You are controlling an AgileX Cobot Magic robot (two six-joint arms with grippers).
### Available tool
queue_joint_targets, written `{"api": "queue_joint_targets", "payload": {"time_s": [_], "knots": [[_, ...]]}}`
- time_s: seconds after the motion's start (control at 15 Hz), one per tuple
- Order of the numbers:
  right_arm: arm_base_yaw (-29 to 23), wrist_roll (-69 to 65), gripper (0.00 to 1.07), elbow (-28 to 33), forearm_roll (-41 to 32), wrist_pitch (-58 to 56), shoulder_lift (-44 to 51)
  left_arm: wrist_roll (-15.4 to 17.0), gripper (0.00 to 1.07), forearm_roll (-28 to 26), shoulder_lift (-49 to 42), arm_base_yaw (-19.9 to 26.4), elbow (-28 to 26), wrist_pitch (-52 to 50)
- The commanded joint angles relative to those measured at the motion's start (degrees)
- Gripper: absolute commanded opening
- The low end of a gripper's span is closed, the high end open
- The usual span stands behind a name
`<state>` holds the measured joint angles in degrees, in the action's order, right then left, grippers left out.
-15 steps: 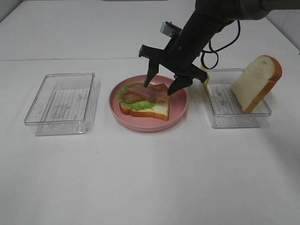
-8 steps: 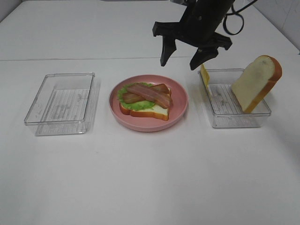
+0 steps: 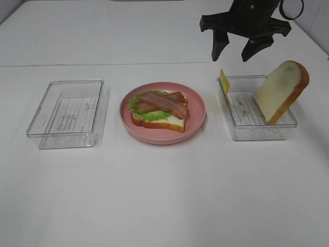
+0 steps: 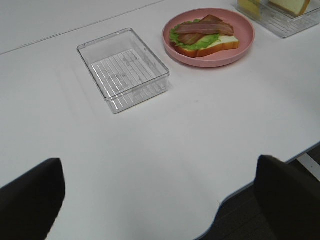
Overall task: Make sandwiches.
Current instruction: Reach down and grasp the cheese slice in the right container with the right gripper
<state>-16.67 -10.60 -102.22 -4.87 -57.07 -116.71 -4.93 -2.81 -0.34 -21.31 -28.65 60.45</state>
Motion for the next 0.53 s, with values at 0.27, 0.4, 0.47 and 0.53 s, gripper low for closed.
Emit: {"api": "queue_joint_targets", "payload": {"time_s": [0.27, 0.4, 0.47, 0.53], "knots": [[1.5, 4.9, 0.58, -0.3, -1.8, 5.5, -3.4, 0.4, 0.97, 0.1, -0.5, -0.1, 0.1, -0.6], [2.1, 5.0, 0.58, -2.1, -1.8, 5.5, -6.5, 0.4, 0.97, 0.1, -0.5, -0.1, 0.1, -0.6], [2.1, 5.0, 0.58, -3.8, -1.0, 5.5, -8.4, 0.4, 0.97, 0.1, -0.5, -0.1, 0.1, -0.6], [2.1, 5.0, 0.58, -5.4, -0.7, 5.5, -9.7, 0.4, 0.97, 0.1, -0.5, -0.1, 0.1, -0.6]]}}
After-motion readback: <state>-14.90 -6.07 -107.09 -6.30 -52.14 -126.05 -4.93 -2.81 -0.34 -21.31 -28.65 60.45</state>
